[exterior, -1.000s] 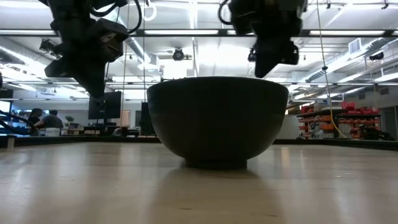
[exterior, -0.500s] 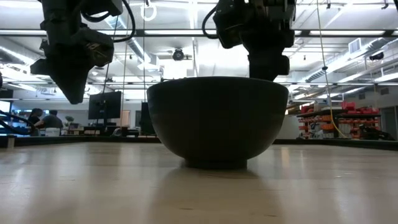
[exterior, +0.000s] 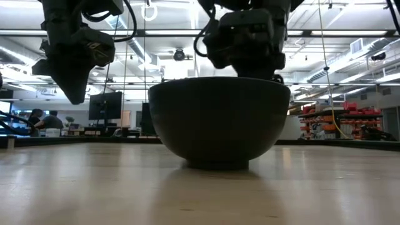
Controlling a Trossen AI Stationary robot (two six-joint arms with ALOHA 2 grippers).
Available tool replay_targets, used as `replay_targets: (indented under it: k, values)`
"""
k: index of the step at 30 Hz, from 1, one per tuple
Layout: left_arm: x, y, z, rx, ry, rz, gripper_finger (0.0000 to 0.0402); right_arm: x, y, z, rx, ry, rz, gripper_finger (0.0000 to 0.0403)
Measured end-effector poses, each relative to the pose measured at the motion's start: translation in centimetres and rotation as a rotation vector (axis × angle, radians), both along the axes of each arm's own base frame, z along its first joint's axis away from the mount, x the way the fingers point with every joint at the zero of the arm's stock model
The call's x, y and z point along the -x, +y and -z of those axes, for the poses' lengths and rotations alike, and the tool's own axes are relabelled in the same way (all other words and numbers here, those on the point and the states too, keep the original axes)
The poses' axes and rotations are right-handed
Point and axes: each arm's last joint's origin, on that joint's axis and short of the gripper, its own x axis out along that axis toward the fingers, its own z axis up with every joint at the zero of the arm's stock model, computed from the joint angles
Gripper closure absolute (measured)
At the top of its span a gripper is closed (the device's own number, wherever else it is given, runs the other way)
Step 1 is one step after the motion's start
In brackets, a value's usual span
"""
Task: Nest bowls inside each other
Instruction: Stack the black bowl on top of the white bowl
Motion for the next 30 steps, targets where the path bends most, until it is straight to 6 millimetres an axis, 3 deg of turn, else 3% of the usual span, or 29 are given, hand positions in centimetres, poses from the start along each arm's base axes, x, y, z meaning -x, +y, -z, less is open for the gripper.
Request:
replay_targets:
  k: [8, 17, 21, 25, 30]
  values:
    - [0.0, 0.0, 0.0, 0.0, -0.004, 0.0, 0.0344, -0.7, -0.5, 2.1, -0.004, 0.051, 0.033, 0.0294]
    - [-0.1, 0.1, 0.0, -0.025, -0.01, -0.007, 0.0344, -0.4, -0.7, 0.9, -0.007, 0.022, 0.025, 0.0384]
    - [-0.1, 0.1, 0.0, -0.025, -0.01, -0.007, 0.0351, -0.1, -0.7, 0.5, -0.003, 0.023, 0.013, 0.0388]
    - [-0.1, 0.1, 0.0, -0.043, -0.015, -0.012, 0.0356, 0.2, -0.7, -0.9, 0.009, -0.018, 0.007, 0.0394]
    - [-0.2, 0.1, -0.1, -0.046, -0.025, -0.013, 0.0357, 1.5, -1.2, -4.8, 0.054, -0.129, 0.039, 0.0395]
